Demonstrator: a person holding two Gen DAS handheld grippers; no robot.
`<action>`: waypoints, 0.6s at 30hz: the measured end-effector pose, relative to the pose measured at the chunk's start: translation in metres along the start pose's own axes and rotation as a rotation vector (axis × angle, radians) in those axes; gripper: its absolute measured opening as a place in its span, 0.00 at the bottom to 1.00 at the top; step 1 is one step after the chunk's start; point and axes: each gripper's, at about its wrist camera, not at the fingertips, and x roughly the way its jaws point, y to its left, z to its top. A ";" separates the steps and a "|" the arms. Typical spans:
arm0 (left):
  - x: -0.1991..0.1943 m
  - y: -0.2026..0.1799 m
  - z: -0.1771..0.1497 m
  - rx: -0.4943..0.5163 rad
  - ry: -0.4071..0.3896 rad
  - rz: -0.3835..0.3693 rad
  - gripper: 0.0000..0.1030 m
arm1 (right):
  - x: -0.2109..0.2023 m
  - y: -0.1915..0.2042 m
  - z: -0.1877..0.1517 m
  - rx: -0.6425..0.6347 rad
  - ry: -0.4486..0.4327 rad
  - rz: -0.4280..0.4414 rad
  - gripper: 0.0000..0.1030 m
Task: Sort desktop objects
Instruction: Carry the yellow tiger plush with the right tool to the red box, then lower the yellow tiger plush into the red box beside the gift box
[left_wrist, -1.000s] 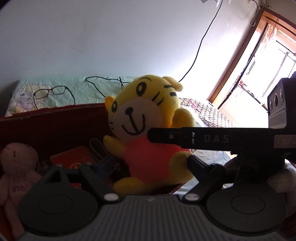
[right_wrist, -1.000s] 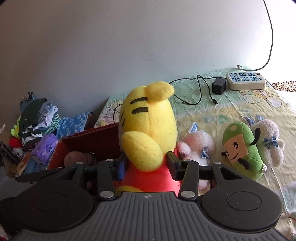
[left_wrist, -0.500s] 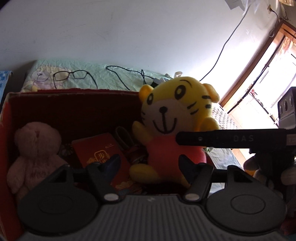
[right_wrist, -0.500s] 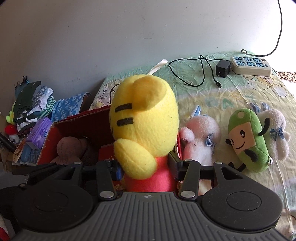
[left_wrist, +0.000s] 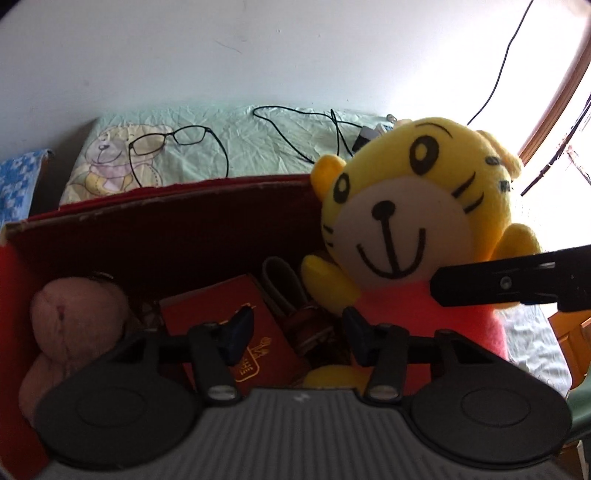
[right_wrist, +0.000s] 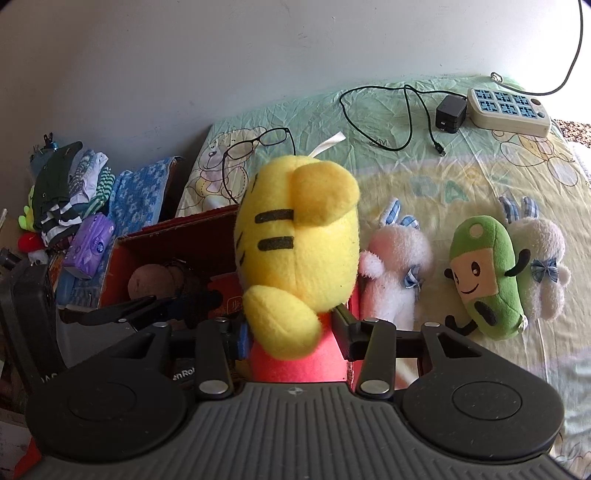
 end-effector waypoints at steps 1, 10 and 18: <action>0.003 -0.001 0.000 0.005 0.009 -0.004 0.41 | 0.005 0.001 -0.001 -0.014 0.011 -0.007 0.50; 0.015 -0.012 0.000 0.056 0.057 -0.005 0.20 | -0.015 -0.007 -0.013 0.020 -0.160 0.049 0.58; 0.024 -0.018 0.000 0.073 0.102 -0.032 0.08 | -0.018 -0.030 -0.003 0.153 -0.400 0.199 0.43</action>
